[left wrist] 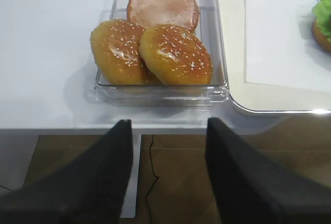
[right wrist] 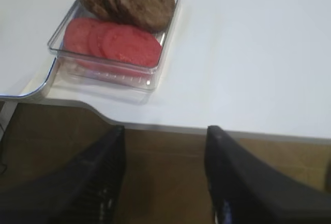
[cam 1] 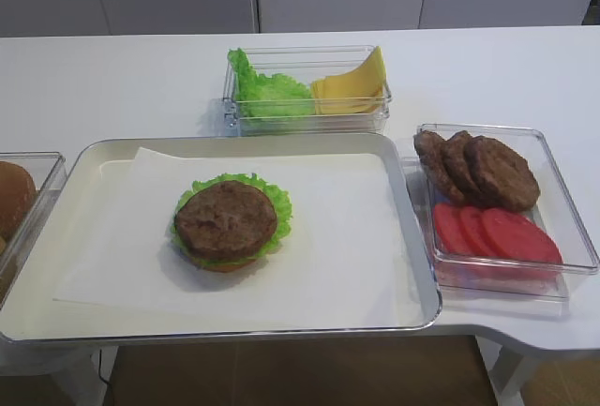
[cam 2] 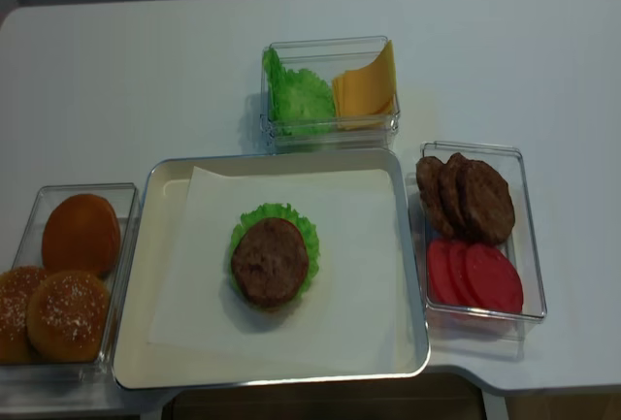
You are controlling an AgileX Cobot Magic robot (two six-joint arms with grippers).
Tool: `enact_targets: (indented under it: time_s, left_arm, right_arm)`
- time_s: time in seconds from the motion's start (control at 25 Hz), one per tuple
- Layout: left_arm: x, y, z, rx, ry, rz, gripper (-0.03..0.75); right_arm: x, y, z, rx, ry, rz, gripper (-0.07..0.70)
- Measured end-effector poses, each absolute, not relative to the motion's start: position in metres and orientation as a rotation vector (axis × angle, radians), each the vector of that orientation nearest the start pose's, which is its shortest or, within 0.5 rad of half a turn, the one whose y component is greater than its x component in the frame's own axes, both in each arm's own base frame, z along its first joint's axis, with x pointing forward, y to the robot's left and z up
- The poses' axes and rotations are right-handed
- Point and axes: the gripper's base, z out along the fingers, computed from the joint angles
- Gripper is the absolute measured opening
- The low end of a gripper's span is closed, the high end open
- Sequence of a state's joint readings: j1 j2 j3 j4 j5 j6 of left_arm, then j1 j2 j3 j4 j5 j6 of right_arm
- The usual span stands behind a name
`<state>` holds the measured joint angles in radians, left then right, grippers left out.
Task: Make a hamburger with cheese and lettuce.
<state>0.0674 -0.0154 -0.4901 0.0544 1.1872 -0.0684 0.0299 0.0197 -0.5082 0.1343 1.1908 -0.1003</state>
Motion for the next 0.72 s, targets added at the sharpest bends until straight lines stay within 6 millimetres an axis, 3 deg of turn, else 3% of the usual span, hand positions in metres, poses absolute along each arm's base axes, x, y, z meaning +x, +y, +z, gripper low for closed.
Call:
enact_targets:
  time_s: [0.72]
  left_arm:
    - [-0.0123,0.0038,0.2646,-0.154,2.159,0.066,0.344]
  right_arm:
    - [-0.0042,0.0134,0.2654,-0.222,2.147,0.121,0.374]
